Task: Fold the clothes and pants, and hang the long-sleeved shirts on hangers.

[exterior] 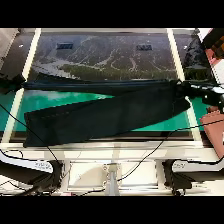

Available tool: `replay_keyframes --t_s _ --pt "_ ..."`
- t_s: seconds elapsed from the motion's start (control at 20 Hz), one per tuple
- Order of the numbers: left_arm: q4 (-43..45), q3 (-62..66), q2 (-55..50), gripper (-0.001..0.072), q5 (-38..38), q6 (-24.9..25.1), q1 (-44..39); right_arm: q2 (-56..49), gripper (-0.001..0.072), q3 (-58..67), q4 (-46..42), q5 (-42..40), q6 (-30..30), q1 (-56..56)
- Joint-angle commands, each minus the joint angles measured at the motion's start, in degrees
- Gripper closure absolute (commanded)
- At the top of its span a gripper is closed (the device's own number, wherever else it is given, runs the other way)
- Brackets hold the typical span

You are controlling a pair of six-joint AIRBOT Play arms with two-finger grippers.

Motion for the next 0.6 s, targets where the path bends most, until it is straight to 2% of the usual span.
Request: replay_keyframes --t_s 0.0,0.1,0.3,0.4,0.45,0.55 --pt "-0.9 0.0 0.5 0.0682 0.5 -0.4 -0.6 0.0 0.0645 6.7 -3.8 -6.6 6.8 3.7" --pt "-1.2 0.0 2.2 0.0683 2.8 -0.3 -0.6 0.0 0.0645 9.0 -8.7 -5.2 12.2 3.7" --pt "-0.5 0.0 7.2 0.0682 7.6 1.2 -1.5 0.0 0.0645 10.0 -18.9 5.6 15.5 3.7" --pt "1.0 -0.3 6.6 0.0683 1.5 1.2 -1.6 -0.3 0.0645 10.0 -32.3 11.9 24.9 3.7" --pt "1.2 -0.5 5.5 0.0683 -4.3 1.2 -1.6 -0.6 0.0645 10.0 -39.2 16.1 28.8 3.6" --pt "3.2 -0.5 2.6 0.0683 -14.5 1.5 -1.6 -1.4 0.0645 10.0 -46.6 24.2 30.3 3.1"
